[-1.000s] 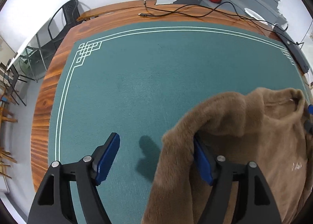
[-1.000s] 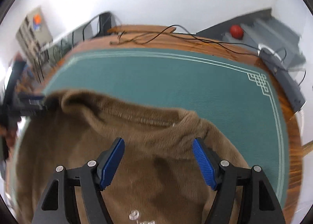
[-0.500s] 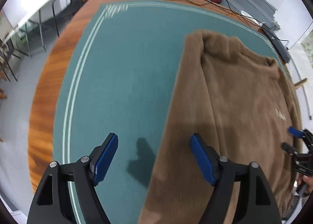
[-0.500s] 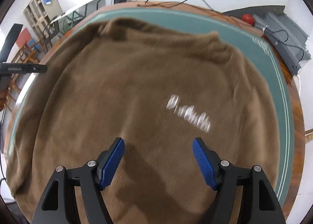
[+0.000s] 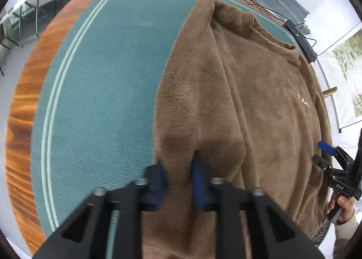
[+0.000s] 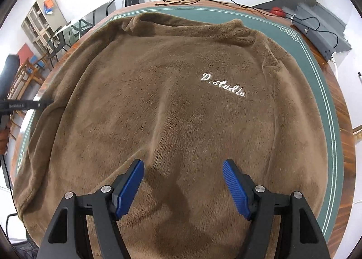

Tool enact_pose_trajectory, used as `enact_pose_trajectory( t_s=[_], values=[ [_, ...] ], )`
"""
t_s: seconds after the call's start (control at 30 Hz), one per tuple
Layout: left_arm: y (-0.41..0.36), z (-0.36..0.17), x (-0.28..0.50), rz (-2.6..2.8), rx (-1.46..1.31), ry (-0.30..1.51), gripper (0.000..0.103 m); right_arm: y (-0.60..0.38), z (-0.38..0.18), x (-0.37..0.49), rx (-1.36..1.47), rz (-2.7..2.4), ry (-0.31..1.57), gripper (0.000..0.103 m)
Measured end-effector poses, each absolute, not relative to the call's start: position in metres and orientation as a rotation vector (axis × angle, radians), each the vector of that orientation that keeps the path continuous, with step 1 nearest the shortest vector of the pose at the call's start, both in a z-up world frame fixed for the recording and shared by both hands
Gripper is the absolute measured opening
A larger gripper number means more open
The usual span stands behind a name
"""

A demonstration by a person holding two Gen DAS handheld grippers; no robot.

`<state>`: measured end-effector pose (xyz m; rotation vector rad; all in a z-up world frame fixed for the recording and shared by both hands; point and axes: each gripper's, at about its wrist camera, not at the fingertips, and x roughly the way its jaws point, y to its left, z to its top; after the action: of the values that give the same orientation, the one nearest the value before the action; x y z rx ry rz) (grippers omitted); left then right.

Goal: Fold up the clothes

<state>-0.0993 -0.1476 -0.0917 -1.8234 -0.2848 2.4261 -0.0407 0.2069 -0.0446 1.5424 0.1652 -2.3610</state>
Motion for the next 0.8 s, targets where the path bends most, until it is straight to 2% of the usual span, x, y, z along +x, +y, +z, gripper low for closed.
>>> enact_pose_trajectory(
  t_s=[0.1,0.27,0.37,0.53,0.63,0.7,0.8],
  values=[
    [-0.16,-0.069,-0.102,2.544,-1.816,-0.217,0.013,0.208,-0.046,-0.036,1.542,-2.374,0.172,0.074],
    [-0.194,-0.022,-0.117,2.801,-1.768,0.01,0.013,0.215,-0.05,-0.032,1.563,-2.401,0.153,0.074],
    [-0.197,-0.008,-0.132,2.88,-1.744,0.26,0.013,0.216,-0.056,-0.031,1.583,-2.413,0.143,0.074],
    [-0.19,-0.041,-0.157,2.891,-1.823,0.76,0.027,0.218,-0.06,-0.028,1.603,-2.428,0.137,0.074],
    [-0.182,-0.068,-0.158,2.842,-1.85,0.982,0.031,0.224,-0.06,-0.022,1.617,-2.446,0.145,0.074],
    [-0.176,-0.075,-0.152,2.835,-1.862,0.978,0.031,0.231,-0.059,-0.018,1.624,-2.462,0.146,0.074],
    [-0.178,-0.07,-0.149,2.842,-1.901,0.784,0.033,0.249,-0.055,-0.012,1.632,-2.487,0.114,0.074]
  ],
)
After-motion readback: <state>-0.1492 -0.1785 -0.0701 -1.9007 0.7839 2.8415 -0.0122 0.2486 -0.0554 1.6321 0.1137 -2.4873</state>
